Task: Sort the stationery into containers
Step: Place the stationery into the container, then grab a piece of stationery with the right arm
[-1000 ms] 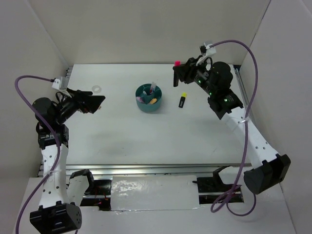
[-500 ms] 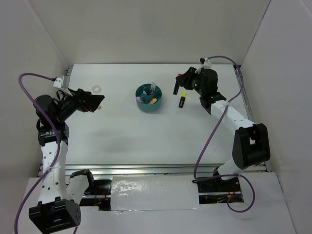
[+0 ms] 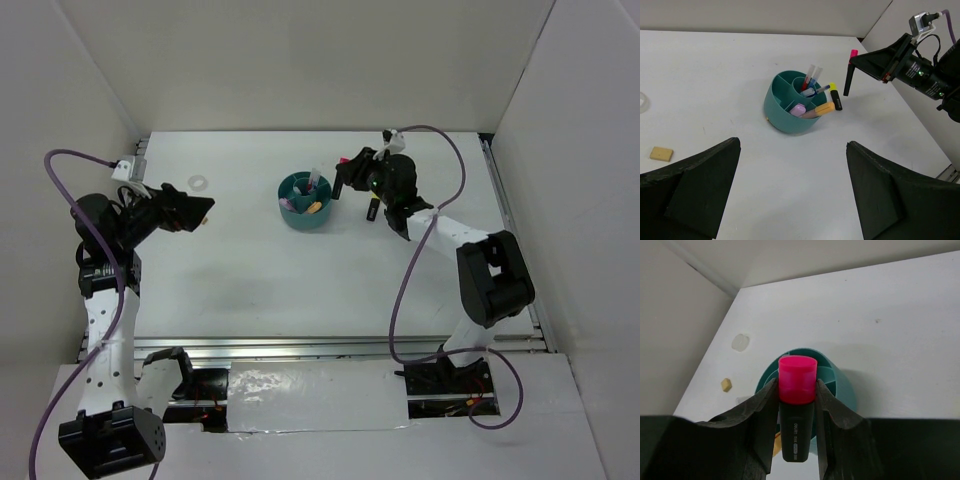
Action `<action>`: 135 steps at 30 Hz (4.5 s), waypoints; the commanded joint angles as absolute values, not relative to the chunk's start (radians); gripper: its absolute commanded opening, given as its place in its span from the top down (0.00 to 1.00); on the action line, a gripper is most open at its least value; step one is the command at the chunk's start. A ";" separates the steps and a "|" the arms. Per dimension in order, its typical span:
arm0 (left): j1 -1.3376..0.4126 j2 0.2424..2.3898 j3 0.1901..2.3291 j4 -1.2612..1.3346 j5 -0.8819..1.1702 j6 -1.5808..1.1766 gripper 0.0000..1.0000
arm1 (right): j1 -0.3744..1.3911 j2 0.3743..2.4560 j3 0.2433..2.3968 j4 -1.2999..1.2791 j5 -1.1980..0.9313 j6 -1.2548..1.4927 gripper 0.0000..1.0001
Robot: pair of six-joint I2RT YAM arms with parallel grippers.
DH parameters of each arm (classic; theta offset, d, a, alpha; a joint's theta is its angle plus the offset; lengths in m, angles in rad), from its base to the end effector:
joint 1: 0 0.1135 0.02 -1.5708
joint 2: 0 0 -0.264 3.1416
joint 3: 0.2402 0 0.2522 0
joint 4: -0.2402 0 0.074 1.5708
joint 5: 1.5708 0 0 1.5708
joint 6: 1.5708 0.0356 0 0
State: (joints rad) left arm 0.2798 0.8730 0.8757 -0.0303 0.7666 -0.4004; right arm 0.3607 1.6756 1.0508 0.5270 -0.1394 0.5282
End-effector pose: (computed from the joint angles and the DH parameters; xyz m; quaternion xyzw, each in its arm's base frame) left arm 0.1940 0.0301 0.3737 0.0241 0.7137 -0.3066 0.6294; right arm 0.3633 0.1423 0.2708 0.0152 0.7403 0.3347 0.5828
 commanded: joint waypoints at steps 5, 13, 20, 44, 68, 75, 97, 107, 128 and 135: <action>0.282 0.876 0.900 -0.026 0.778 -0.348 0.01 | 0.371 1.756 1.144 0.653 -0.071 0.446 1.00; 0.295 0.905 0.893 -0.029 0.790 -0.344 0.01 | 0.396 1.835 1.210 0.658 -0.035 0.499 1.00; 0.316 0.907 0.894 -0.043 0.790 -0.328 0.01 | 0.408 1.879 1.238 0.661 -0.035 0.505 0.97; 0.342 0.893 0.891 -0.038 0.821 -0.344 0.01 | 0.387 1.751 1.154 0.539 -0.018 0.541 0.42; 0.341 0.916 0.822 -0.041 0.805 -0.288 0.01 | 0.244 1.968 1.403 -0.083 0.147 0.462 0.38; 0.342 0.931 0.792 -0.026 0.802 -0.279 0.01 | 0.255 2.013 1.471 -0.159 0.180 0.466 0.40; 0.342 0.942 0.818 -0.130 0.770 -0.216 0.01 | 0.259 2.109 1.528 -0.414 0.061 0.437 0.49; 0.344 0.927 0.854 -0.198 0.749 -0.184 0.01 | 0.258 2.013 1.399 -0.462 0.018 0.428 1.00; 0.341 0.842 0.870 -0.253 0.781 -0.190 0.01 | 0.319 1.632 1.084 -0.768 -0.061 0.342 0.53; 0.342 0.842 0.868 -0.270 0.802 -0.160 0.01 | 0.348 1.664 1.284 -0.839 0.032 0.128 0.55</action>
